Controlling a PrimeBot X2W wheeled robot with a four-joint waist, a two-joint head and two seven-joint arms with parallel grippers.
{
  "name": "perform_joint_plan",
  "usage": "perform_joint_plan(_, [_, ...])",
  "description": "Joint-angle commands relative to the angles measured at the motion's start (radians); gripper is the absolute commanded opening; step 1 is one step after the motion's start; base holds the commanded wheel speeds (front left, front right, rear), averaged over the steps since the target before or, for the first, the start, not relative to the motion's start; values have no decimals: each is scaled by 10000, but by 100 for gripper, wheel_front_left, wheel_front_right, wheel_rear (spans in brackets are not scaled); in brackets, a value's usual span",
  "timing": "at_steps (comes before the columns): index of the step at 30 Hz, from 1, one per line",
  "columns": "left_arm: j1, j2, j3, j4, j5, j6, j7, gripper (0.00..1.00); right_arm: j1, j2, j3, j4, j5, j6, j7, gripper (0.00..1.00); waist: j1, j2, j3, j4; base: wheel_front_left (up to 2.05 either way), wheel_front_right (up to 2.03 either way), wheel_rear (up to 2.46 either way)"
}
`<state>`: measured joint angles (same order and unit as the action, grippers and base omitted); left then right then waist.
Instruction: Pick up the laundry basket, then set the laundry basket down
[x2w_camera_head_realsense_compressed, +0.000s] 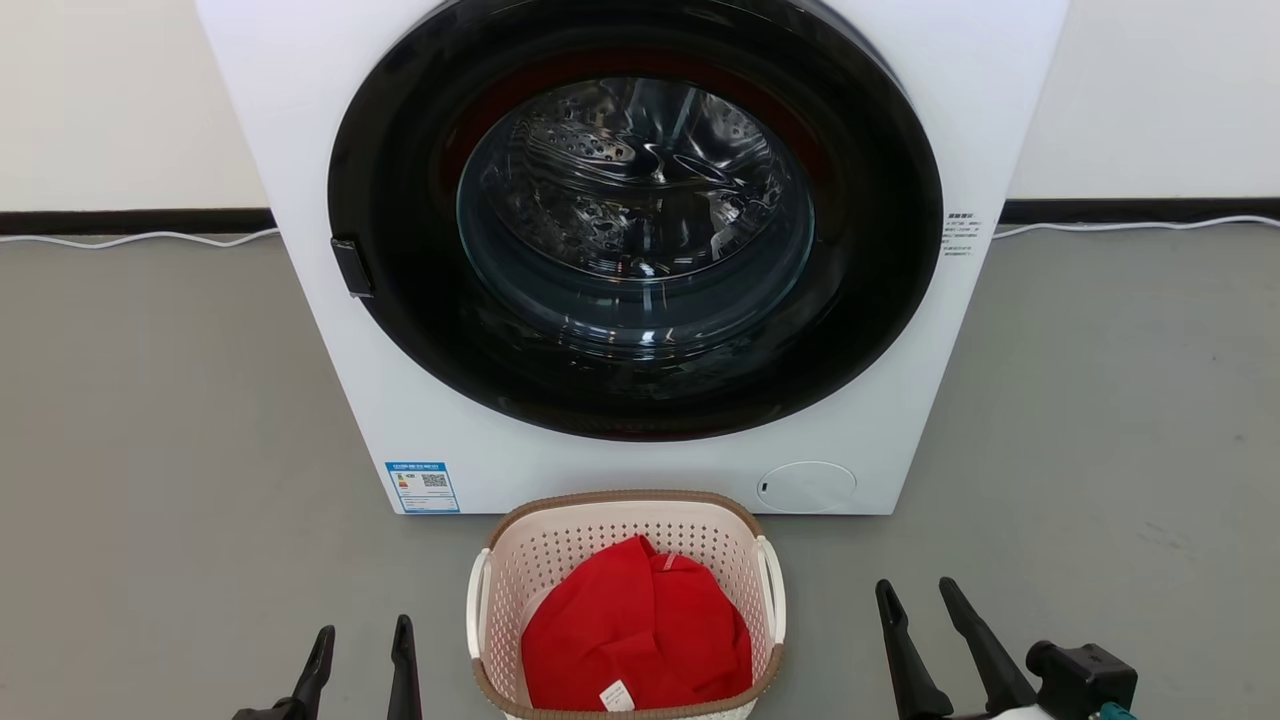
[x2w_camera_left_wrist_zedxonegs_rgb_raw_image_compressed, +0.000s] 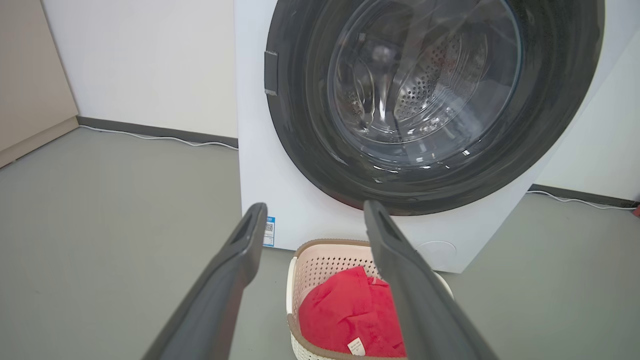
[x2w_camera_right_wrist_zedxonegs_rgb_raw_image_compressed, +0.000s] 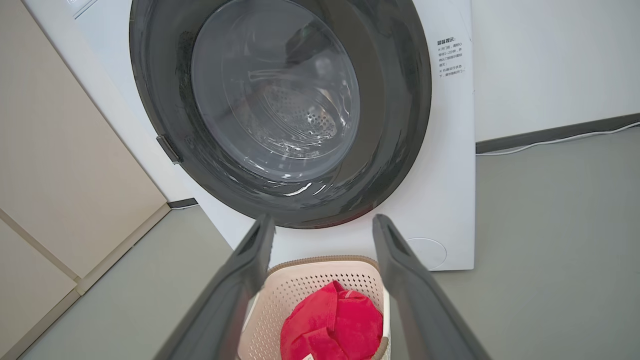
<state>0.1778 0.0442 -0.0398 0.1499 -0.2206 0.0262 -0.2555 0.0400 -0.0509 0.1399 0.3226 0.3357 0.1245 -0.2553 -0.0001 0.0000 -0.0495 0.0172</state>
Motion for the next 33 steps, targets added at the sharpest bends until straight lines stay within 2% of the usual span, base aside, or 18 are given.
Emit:
perform_joint_plan(1, [-287,60,264,-228,39,-6,-63,100,-317,7,235,-186,57,62,-65,100,1,0,7,-12,0,0,0])
perform_joint_plan(14, [-362,60,232,178,-43,-57,-63,100,-348,7,154,-139,47,62,-65,100,1,0,59,-42,0,0,0])
perform_joint_plan(15, [-3,0,-15,410,-20,-13,1,0,-4,2,-67,77,1,0,0,0,1,0,60,-43,0,0,0])
perform_joint_plan(21, [-85,-83,51,855,-325,-45,111,0,70,-5,-89,350,299,-10,61,0,3,0,70,-45,0,0,0])
perform_joint_plan(25, [-165,-78,100,845,-776,-95,232,0,29,-28,-147,301,736,-7,165,0,23,0,64,-49,0,0,0])
perform_joint_plan(29, [-245,-74,137,843,-1222,-145,339,0,-25,-48,-202,275,1166,-5,264,0,3,0,94,-54,0,0,0])
perform_joint_plan(33, [-337,-69,180,842,-1667,-195,449,0,-85,-65,-259,243,1593,-3,364,0,1,0,115,-58,0,0,0])
